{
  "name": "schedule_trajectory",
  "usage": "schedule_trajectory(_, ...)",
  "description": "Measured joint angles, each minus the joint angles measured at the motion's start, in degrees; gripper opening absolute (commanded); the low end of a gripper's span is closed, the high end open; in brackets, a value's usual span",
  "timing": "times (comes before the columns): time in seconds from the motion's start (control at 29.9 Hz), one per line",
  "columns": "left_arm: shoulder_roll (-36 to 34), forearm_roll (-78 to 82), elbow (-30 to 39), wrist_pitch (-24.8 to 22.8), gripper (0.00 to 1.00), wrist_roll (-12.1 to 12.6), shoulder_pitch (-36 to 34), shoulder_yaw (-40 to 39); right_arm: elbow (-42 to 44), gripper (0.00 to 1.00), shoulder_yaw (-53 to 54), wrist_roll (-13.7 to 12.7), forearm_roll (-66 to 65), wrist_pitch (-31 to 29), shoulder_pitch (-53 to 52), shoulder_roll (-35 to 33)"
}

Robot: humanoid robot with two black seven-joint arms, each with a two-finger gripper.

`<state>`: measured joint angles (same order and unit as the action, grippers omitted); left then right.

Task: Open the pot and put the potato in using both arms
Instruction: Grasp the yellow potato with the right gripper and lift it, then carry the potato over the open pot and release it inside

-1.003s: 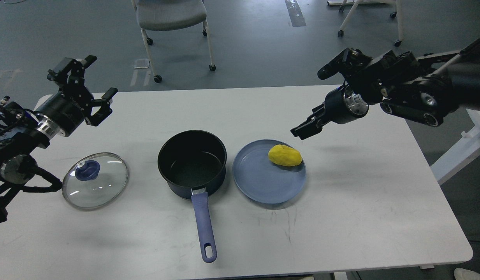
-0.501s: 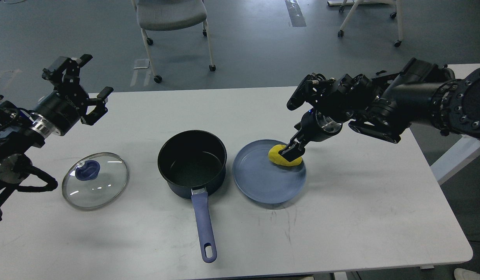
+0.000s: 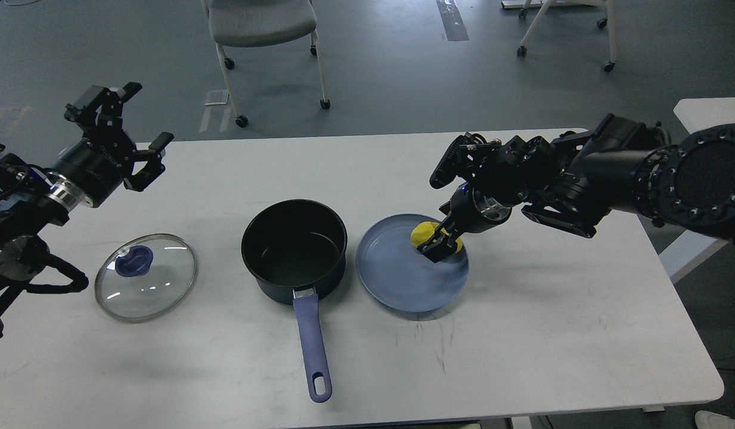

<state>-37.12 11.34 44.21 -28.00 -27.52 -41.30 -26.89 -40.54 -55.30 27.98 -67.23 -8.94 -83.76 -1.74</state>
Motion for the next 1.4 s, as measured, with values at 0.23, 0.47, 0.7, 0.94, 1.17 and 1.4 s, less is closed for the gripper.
schedule_trajectory(0.23, -0.3, 0.0, 0.0, 0.0, 0.98, 0.0, 0.0, 0.1, 1.9, 0.85, -0.8, 0.0, 0.0, 0.8, 1.8, 1.1)
schedule_trajectory(0.47, -0.4, 0.0, 0.0, 0.0, 0.98, -0.1, 0.1, 0.1, 2.1, 0.43, -1.0, 0.0, 0.0, 1.0, 2.2, 1.3)
schedule_trajectory(0.7, -0.5, 0.0, 0.0, 0.0, 0.98, -0.2, 0.1, 0.1, 1.8, 0.25, -1.0, 0.0, 0.2, 1.9, 1.8, 1.0)
schedule_trajectory(0.94, -1.2, -0.2, 0.0, 0.0, 0.98, -0.3, 0.1, -0.1, -3.9, 0.25, 1.8, 0.0, 3.5, 3.9, -4.6, -2.7)
schedule_trajectory(1.17, -1.9, -0.3, 0.0, 0.0, 0.98, -0.3, 0.0, -0.1, -10.7, 0.26, 7.7, 0.0, 14.4, 3.7, -10.4, -4.5)
schedule_trajectory(1.4, -2.1, -0.4, 0.4, 0.0, 0.98, -0.3, 0.0, 0.0, -14.5, 0.31, 10.9, 0.0, 23.5, 3.8, -11.7, -2.3)
